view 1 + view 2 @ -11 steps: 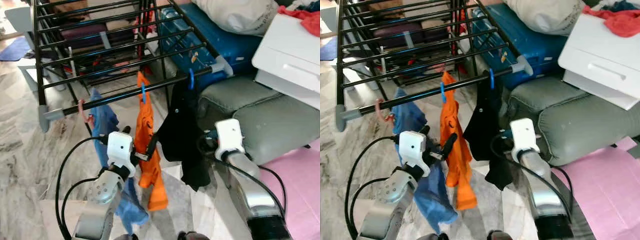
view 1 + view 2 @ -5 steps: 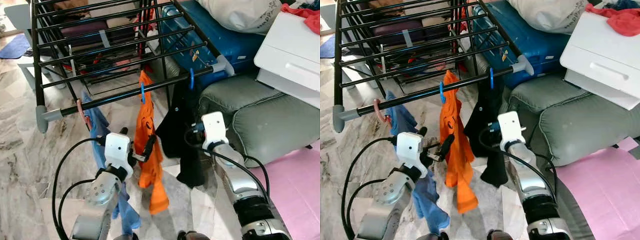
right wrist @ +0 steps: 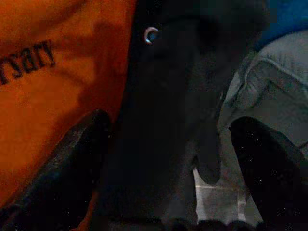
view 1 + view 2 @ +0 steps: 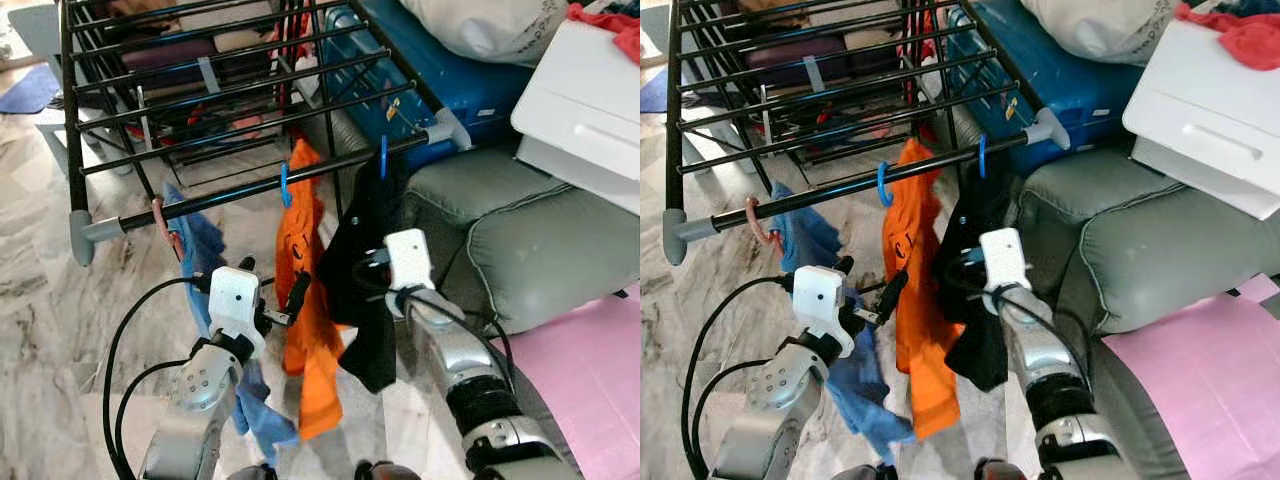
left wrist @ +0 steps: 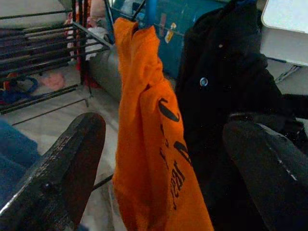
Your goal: Hang hanger
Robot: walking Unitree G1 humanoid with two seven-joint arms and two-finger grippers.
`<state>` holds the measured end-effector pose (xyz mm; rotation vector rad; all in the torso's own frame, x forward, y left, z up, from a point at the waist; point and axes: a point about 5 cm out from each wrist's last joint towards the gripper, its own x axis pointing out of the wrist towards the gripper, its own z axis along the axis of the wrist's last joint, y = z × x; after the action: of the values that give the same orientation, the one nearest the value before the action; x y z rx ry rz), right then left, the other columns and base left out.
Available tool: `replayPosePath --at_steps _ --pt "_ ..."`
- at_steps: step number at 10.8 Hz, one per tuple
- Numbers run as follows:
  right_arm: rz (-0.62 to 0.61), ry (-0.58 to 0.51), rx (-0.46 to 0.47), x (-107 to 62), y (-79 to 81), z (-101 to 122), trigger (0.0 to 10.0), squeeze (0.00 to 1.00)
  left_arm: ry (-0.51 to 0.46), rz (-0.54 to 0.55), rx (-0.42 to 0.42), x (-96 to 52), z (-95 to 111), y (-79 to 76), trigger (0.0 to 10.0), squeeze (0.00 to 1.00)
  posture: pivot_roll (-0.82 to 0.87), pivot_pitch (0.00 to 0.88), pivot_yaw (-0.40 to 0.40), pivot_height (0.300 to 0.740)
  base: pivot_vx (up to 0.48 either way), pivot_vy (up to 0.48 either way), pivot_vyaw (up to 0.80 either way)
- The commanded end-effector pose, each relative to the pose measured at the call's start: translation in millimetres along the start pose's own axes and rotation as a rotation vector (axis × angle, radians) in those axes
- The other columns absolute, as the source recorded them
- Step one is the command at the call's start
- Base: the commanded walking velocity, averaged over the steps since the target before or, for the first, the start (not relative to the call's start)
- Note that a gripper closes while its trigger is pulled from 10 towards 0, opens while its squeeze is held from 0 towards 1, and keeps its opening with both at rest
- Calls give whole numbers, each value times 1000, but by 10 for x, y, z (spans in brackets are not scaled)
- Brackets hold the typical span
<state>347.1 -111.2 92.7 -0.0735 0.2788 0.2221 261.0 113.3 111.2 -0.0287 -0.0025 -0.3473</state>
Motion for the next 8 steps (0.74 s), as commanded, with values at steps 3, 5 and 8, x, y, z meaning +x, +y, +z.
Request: replayPosePath --at_steps 3,5,8 --pt "-126 -15 -29 19 -279 65 0 0 13 7 3 -3 -3 12 10000 0 -51 170 39 740 0 0 0" --pt "-186 -22 -45 2 -441 98 0 0 11 1 0 14 -1 -3 10000 0 -58 168 41 740 0 0 0" --pt "-95 -37 -56 35 -366 116 8314 0 18 8 -4 26 -10 6 10000 0 -57 166 41 740 0 0 0"
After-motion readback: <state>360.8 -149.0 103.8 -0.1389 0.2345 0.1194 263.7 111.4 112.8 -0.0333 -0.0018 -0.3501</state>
